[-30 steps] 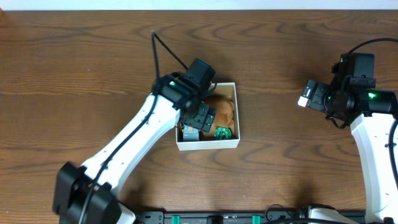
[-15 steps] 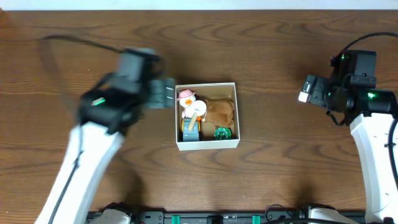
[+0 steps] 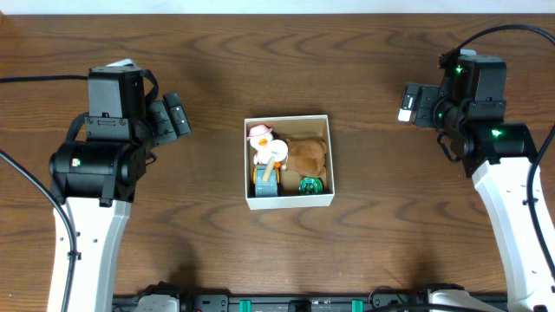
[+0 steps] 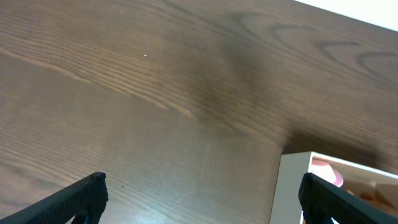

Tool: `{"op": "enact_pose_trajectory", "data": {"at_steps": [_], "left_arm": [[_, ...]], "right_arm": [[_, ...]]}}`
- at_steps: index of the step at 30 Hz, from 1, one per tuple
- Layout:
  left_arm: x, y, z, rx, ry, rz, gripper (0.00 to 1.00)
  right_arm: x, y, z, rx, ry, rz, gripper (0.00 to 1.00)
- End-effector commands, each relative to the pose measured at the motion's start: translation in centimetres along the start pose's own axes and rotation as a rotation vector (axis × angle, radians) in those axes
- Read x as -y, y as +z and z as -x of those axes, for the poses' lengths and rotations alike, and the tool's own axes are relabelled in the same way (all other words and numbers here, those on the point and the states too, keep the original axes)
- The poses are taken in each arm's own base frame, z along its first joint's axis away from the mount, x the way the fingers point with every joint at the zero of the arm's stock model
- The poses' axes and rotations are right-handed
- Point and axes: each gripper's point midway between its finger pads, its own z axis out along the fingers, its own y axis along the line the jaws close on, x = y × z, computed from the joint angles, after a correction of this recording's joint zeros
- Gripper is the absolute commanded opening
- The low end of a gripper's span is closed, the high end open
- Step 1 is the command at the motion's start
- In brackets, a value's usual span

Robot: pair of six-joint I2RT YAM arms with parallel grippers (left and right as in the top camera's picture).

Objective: Pack container

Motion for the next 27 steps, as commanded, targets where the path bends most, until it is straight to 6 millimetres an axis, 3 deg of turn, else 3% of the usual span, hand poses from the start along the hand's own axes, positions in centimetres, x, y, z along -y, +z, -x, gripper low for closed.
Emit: {"op": "enact_pose_trajectory", "data": {"at_steps": [1,5,9,13,18,23,27], "left_arm": [[-0.2,-0.7,-0.3,-0.003,-0.010,0.005,0.98],[-0.5,-2.6,-1.3,-0.006,0.007,-0.003,0.98],[-0.8,-5.9,-2.0,0.055,0.017,-0.042,0.98],[-1.2,-8.6,-3.4,0.131,0.023,-0.095,0.98],[-1.9,-9.7,-7.6,0.168,0.065,-0.153,0.98],[-2.6,-9.1,-12.5,0.186,0.100,-0.219,0.98],[-2.6,-9.2,-14.8,0.211,0.111,-0.296,0.98]], "right_arm": [[-0.7,-0.8,-0.1,0.003,-0.023,0.025,0.99],[-0.9,-3.7,0.6,0.064,-0.004,0.031,0.99],[-1.2,-8.4,1.8,0.188,-0.015,0.037,0.99],[-0.9,-11.5,1.2,0.255,-0.020,0.020,0.99],[0.2,-13.4,-2.2,0.303,0.030,-0.006,0.99],[1.2,-14.0,-7.6,0.339,0.054,0.014,0.99],[2.9,-13.8,-12.3,0.342,0.141,0.005,0.99]]}}
